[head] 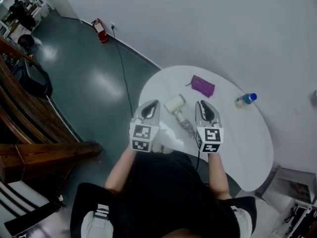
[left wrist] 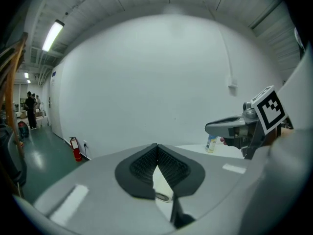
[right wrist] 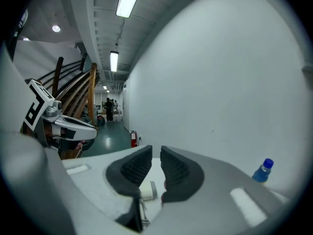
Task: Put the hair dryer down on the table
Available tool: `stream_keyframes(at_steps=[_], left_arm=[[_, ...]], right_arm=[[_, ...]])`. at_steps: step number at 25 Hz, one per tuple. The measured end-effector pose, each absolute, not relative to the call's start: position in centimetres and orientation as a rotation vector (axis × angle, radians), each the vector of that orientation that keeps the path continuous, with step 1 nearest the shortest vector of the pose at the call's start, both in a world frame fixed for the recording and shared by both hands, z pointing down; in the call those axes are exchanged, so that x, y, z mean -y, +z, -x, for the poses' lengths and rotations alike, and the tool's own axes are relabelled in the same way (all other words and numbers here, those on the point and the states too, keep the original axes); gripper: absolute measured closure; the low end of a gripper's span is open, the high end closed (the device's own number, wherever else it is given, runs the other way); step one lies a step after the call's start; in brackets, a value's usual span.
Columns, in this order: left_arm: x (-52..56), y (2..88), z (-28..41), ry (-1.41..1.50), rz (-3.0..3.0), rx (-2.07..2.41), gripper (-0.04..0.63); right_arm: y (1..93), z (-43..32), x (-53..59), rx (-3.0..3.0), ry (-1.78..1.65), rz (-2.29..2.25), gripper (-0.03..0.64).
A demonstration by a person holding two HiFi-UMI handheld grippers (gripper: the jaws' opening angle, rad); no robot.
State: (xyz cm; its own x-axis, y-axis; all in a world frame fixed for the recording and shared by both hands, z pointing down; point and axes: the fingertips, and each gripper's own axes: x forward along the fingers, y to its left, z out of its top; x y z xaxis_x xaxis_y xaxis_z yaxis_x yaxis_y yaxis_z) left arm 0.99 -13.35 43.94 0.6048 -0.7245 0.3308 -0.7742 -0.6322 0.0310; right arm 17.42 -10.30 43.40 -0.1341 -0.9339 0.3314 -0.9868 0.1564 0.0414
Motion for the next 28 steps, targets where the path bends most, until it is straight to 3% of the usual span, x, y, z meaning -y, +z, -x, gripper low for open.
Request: stream_keyframes(at_steps=[10,28], left_arm=[[12.6,41.7,-1.7,0.390,-2.728,1.216,0.589],[11.3,41.5,-0.8,0.368,-2.759,1.167,0.589]], right_arm=[[40.3,-18.0,8.3,2.176,0.181,-2.004,0.609],[40.6,-16.4,5.4,2.171,0.166,-2.063,0.611]])
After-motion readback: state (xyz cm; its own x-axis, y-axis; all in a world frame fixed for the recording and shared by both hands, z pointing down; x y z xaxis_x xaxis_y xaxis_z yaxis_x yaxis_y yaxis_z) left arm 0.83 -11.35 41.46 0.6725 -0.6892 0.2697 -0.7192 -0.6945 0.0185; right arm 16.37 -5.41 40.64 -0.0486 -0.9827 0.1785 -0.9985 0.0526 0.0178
